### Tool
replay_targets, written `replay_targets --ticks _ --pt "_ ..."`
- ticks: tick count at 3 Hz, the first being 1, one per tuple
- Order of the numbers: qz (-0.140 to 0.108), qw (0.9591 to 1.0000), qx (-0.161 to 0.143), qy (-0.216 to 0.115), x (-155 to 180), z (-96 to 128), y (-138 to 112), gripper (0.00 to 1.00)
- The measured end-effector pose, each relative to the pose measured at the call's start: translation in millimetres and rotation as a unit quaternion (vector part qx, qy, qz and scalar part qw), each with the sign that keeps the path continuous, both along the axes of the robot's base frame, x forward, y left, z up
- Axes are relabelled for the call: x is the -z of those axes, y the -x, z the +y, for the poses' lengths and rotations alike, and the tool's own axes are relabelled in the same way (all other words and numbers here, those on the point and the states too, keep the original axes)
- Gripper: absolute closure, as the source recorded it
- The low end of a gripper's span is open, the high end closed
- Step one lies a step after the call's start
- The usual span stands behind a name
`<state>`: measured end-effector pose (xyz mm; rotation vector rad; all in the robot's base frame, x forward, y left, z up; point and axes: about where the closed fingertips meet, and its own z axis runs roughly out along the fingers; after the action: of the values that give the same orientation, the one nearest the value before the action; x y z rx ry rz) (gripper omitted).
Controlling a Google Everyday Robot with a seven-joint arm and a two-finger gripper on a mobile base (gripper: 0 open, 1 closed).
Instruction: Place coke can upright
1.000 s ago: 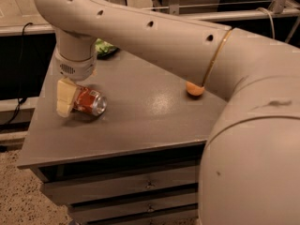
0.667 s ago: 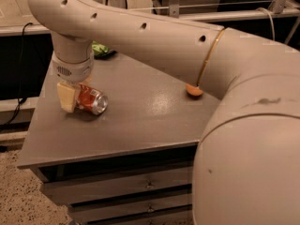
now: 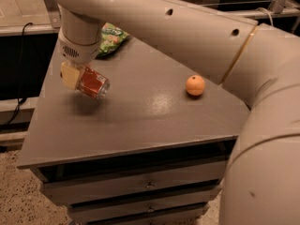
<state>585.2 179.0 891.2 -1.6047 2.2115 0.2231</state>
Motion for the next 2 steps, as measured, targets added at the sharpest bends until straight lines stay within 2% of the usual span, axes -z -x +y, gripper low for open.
replay_targets --ticks 1,2 --pt "-0.033 0.9940 -0.021 -0.102 -45 -15 -21 1.00" --pt "-0.046 0.9742 -0.050 -0.215 -76 -35 -34 1.00"
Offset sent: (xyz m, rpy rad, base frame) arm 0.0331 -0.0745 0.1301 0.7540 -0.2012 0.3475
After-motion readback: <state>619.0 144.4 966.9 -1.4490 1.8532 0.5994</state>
